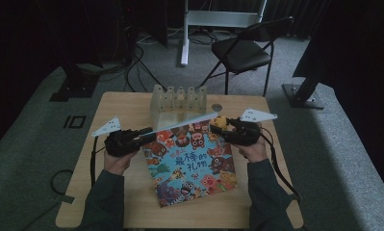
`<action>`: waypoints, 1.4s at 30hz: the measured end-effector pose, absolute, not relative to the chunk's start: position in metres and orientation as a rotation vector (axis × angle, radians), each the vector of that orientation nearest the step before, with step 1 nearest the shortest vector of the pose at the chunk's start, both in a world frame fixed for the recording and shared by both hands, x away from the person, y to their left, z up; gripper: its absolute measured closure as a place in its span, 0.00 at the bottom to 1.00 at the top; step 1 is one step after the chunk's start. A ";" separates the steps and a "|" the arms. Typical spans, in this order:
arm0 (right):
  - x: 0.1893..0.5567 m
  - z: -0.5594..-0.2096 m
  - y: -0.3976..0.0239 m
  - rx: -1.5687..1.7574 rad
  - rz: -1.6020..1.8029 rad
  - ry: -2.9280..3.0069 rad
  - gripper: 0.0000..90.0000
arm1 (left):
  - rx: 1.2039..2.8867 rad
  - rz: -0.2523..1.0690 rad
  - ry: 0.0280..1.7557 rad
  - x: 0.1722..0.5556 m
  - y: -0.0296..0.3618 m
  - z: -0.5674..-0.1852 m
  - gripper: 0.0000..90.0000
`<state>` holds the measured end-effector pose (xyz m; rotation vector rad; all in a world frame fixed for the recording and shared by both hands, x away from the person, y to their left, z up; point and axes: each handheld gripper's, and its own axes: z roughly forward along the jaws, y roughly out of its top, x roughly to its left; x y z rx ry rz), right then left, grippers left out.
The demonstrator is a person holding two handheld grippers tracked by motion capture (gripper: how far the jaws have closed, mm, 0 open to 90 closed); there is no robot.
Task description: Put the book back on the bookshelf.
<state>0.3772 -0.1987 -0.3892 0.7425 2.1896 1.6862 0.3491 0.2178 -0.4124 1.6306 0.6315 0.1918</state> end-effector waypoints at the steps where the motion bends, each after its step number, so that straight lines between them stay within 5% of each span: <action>1: 0.377 -0.390 -0.198 0.730 1.665 2.191 0.53 | 1.630 0.205 0.627 0.348 0.218 -0.410 0.73; 26: 0.377 -0.386 -0.193 0.723 1.719 2.088 0.56 | 1.615 0.441 0.492 0.328 0.215 -0.373 0.80; 42: 0.369 -0.391 -0.199 0.686 1.777 2.085 0.55 | 1.604 0.382 0.426 0.321 0.218 -0.379 0.79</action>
